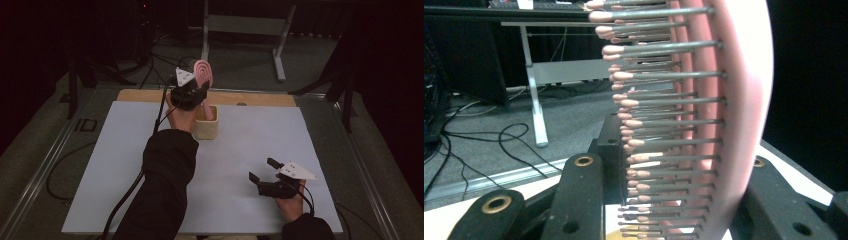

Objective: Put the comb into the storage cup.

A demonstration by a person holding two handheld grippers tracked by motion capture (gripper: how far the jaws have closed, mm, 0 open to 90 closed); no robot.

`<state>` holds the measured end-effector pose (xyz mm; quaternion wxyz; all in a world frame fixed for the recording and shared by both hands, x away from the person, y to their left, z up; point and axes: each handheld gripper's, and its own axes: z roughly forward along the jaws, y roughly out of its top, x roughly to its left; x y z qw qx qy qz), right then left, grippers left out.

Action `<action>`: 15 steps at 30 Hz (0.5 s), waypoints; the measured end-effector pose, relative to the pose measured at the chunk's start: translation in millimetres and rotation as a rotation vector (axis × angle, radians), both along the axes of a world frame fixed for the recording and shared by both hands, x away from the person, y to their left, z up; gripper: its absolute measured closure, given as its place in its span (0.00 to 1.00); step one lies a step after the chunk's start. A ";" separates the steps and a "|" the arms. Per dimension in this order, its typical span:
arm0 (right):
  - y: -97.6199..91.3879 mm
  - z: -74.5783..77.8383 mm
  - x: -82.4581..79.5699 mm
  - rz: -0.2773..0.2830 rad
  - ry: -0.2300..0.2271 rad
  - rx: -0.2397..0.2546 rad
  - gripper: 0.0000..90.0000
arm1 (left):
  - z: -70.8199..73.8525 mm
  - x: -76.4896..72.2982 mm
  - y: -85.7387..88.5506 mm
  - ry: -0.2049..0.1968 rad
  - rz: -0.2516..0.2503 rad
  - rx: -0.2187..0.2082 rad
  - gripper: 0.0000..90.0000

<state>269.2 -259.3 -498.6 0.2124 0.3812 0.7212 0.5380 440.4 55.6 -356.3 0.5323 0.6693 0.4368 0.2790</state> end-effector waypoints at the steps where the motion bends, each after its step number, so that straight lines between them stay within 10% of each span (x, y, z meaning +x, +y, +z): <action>1: 0.0 0.0 0.0 0.000 0.000 0.000 0.10 | -0.4 -0.1 -0.4 0.001 -0.001 0.003 0.72; 15: 0.6 -0.3 0.3 0.003 0.001 0.000 0.10 | -6.1 -0.5 -5.1 0.013 -0.010 -0.004 0.72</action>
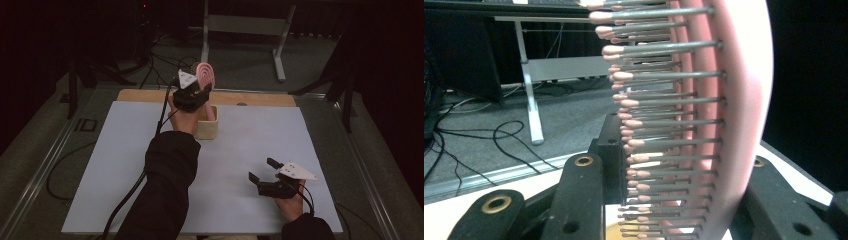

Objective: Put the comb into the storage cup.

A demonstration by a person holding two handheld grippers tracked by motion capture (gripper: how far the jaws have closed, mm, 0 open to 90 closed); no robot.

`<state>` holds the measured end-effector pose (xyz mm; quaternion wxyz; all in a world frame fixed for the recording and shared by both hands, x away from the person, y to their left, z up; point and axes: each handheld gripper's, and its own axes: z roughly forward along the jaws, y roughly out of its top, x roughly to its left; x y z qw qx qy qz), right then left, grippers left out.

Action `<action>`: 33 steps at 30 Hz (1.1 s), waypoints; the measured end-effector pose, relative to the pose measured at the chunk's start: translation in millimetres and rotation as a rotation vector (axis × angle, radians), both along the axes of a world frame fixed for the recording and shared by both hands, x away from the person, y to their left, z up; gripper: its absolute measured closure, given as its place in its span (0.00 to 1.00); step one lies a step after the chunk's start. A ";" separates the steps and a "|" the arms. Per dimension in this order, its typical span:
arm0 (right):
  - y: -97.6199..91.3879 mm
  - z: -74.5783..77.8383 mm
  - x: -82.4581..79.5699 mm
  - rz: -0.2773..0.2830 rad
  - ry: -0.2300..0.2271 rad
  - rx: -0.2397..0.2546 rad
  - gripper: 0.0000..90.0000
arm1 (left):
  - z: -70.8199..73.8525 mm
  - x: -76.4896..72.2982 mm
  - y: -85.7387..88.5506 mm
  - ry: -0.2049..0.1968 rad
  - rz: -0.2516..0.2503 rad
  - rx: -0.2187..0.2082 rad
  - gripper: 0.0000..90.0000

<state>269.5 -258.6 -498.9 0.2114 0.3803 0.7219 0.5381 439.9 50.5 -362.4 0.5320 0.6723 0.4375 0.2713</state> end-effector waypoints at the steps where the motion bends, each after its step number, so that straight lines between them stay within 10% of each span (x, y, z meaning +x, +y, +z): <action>1: 0.1 0.0 0.0 0.001 0.000 0.000 0.10 | -0.5 0.0 -0.2 0.001 0.000 0.000 0.72; 33: 1.2 -0.6 1.9 0.009 -0.002 -0.004 0.10 | -20.9 -0.8 -3.7 0.045 0.012 -0.029 0.72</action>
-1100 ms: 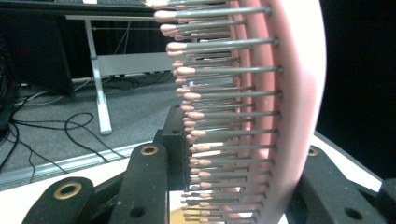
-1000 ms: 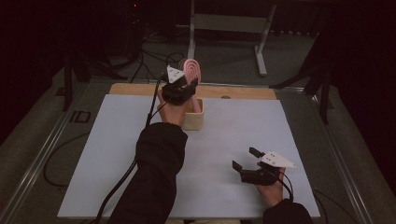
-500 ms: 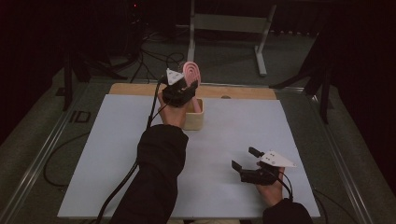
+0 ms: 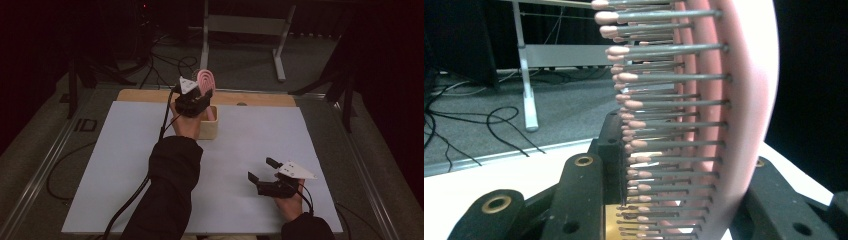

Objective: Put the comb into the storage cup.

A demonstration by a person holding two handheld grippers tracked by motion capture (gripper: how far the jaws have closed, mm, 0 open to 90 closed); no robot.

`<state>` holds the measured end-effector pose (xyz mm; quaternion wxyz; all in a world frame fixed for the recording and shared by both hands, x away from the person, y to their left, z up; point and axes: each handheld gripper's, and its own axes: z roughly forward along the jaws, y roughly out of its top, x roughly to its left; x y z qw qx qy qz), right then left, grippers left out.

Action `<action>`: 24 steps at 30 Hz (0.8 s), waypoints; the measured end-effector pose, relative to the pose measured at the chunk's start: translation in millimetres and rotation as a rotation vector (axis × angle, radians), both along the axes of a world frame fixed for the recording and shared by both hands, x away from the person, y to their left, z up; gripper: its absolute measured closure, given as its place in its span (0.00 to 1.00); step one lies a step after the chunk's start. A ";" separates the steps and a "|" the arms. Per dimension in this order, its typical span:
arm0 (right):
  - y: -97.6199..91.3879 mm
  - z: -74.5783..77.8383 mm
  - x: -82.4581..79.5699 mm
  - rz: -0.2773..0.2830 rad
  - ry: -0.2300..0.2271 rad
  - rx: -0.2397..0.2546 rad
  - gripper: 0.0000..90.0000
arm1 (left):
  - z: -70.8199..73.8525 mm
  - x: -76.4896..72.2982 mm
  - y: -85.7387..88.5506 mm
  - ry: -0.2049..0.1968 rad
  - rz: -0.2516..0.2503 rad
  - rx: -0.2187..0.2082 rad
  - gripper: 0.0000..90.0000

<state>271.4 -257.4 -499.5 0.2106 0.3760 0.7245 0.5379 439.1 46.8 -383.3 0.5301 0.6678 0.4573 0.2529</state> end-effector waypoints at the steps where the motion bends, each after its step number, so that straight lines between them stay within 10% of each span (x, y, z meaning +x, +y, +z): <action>1: 0.1 0.0 0.0 0.000 0.001 0.001 0.10 | -0.5 -0.2 -0.5 0.002 0.001 0.000 0.72; 24: 0.8 -0.4 0.1 0.001 0.003 -0.004 0.10 | -12.4 0.0 -4.4 0.035 -0.013 0.010 0.71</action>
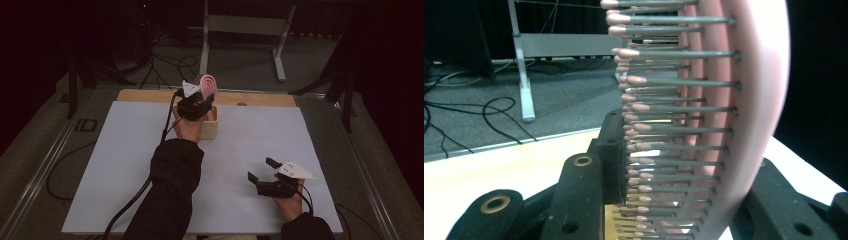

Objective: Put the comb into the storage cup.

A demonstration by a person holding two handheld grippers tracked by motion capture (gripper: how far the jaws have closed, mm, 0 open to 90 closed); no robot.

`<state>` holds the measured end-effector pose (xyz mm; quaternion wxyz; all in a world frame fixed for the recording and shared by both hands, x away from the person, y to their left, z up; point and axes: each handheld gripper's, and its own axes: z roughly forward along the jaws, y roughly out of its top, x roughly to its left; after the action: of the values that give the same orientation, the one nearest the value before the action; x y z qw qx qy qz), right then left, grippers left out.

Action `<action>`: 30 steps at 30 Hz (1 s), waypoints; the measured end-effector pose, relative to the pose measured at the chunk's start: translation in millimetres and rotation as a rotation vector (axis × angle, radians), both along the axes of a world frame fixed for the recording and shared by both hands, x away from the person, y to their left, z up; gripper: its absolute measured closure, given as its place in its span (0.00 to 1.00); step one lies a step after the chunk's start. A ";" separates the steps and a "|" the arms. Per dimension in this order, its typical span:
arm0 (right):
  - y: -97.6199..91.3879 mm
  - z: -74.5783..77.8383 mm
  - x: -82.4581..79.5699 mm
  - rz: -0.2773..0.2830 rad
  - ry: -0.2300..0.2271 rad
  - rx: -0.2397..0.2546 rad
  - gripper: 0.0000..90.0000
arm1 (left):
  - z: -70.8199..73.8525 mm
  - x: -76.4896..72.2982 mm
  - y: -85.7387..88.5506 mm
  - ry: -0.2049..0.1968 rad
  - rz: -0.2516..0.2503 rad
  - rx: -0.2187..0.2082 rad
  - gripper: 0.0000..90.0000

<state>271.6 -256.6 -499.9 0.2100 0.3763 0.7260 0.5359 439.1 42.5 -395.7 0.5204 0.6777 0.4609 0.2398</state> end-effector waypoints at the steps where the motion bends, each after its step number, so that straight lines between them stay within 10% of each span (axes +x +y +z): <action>1: 0.0 0.0 0.1 0.000 -0.001 0.000 0.10 | -1.0 0.0 -0.4 0.004 -0.001 0.002 0.71; 30: 1.4 -0.4 0.0 0.006 0.000 -0.005 0.10 | -29.4 8.8 3.8 0.123 -0.041 -0.029 0.69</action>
<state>271.6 -255.2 -500.3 0.2090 0.3736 0.7286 0.5347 447.9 46.2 -425.1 0.5055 0.6928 0.4816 0.1803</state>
